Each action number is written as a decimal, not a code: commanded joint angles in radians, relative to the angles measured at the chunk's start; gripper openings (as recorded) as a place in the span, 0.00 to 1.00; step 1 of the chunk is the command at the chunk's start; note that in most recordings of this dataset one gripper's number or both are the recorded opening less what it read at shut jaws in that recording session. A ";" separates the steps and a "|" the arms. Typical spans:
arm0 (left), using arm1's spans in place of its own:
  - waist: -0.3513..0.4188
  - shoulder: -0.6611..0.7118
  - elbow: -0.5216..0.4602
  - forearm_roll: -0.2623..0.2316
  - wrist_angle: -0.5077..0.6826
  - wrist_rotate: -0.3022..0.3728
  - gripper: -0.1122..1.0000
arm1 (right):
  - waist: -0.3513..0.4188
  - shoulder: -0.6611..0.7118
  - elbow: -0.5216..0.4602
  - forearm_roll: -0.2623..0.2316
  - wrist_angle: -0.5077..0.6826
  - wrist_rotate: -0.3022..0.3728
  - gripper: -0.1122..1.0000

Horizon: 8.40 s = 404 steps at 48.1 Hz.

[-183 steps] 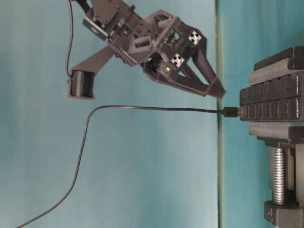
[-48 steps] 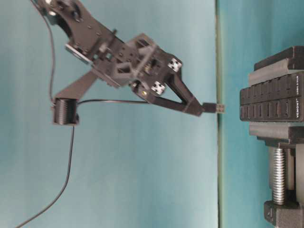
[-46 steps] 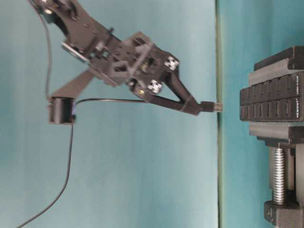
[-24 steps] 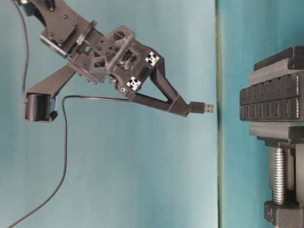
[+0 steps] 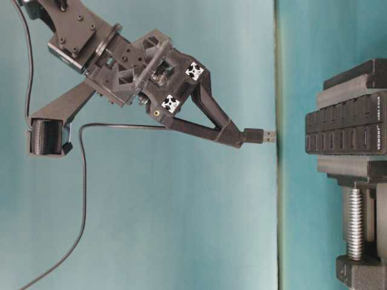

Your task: Insert the USB into the center port of the fixed hub

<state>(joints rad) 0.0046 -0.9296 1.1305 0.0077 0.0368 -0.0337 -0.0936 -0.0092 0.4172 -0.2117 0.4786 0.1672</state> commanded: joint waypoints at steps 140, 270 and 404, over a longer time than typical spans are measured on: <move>0.002 -0.006 -0.005 0.002 -0.005 -0.014 0.10 | 0.026 0.127 -0.017 0.074 -0.035 0.014 0.17; 0.008 -0.011 -0.005 0.002 -0.005 -0.014 0.10 | 0.017 0.153 0.009 0.098 -0.037 0.014 0.21; 0.008 -0.015 -0.006 0.002 -0.005 -0.015 0.10 | 0.038 -0.103 0.170 0.097 -0.160 0.012 0.85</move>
<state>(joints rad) 0.0107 -0.9495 1.1367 0.0077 0.0368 -0.0476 -0.0583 -0.0844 0.5967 -0.1150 0.3267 0.1687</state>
